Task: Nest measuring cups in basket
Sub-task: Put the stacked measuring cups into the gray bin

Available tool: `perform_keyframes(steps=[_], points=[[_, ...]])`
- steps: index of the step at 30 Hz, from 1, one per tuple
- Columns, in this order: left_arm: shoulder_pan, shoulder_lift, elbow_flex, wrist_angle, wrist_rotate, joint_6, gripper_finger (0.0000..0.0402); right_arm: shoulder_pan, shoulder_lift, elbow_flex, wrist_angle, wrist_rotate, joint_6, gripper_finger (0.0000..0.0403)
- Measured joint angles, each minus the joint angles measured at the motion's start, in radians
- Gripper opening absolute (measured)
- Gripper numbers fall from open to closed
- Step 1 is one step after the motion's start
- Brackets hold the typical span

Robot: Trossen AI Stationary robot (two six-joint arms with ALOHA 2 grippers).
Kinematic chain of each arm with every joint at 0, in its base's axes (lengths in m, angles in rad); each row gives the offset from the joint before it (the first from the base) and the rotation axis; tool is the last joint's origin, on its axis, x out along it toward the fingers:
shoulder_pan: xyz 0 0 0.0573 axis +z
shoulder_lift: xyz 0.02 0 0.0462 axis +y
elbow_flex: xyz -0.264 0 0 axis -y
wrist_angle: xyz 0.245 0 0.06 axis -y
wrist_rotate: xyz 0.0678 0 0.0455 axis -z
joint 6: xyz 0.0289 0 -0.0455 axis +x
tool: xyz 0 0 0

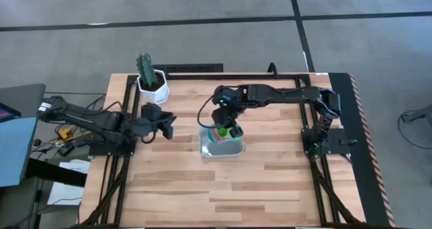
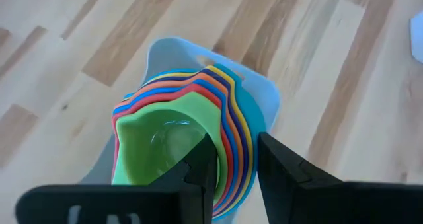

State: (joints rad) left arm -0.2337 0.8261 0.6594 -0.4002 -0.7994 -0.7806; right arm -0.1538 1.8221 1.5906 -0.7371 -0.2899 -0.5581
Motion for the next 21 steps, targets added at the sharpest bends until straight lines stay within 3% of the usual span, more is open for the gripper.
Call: perform_keyframes(steps=[10,21], points=[[0.000,0.067,0.000,0.049,-0.176,-0.115,0.0106,-0.034,0.036,0.001,0.059,-0.029,-0.068,0.0108],[-0.001,0.064,0.000,0.078,-0.162,-0.081,0.0106,-0.014,0.127,0.000,0.025,-0.060,-0.070,0.0108]])
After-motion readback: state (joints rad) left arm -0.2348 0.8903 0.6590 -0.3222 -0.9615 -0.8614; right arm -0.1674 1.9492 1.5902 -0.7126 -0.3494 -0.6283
